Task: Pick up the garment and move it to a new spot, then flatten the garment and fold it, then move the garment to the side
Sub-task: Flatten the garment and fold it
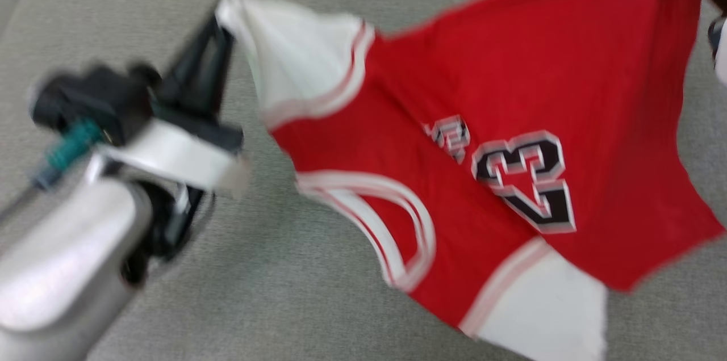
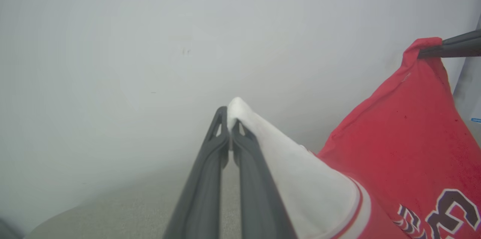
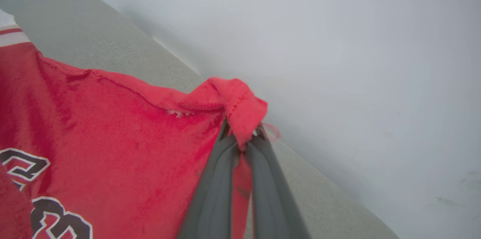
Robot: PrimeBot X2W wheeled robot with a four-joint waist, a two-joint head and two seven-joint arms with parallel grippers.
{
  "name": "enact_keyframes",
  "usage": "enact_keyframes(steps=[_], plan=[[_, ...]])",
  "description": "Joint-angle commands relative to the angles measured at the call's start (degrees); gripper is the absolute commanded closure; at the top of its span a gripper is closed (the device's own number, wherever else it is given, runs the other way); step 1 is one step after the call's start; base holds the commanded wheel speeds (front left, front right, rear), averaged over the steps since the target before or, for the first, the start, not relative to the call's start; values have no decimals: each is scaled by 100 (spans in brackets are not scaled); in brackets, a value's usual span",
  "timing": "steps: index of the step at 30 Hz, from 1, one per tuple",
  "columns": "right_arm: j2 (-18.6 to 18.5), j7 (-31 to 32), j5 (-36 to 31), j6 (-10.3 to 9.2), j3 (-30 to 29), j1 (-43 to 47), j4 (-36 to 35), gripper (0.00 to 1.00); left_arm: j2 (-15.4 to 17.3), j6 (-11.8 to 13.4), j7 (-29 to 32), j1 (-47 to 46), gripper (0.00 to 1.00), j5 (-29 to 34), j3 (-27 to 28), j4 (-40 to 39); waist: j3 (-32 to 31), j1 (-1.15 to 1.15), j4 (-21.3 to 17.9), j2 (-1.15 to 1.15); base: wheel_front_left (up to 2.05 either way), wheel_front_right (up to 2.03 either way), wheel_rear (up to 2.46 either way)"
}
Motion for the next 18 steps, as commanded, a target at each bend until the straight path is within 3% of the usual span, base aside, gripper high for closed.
enact_keyframes(steps=[1,8,18], plan=[[151,-254,-160,-5,-127,-248,108,100,-24,-105,86,-462,100,24,119,26,103,0,-144,0,0,0,0],[675,-733,-734,-5,-774,-1005,611,100,-293,-471,456,-2071,100,122,289,579,575,0,-383,0,0,0,0],[1243,-748,-1663,-5,-1213,-2514,1282,100,-918,-1046,628,-4607,100,371,422,2102,1109,0,-465,0,0,0,0]])
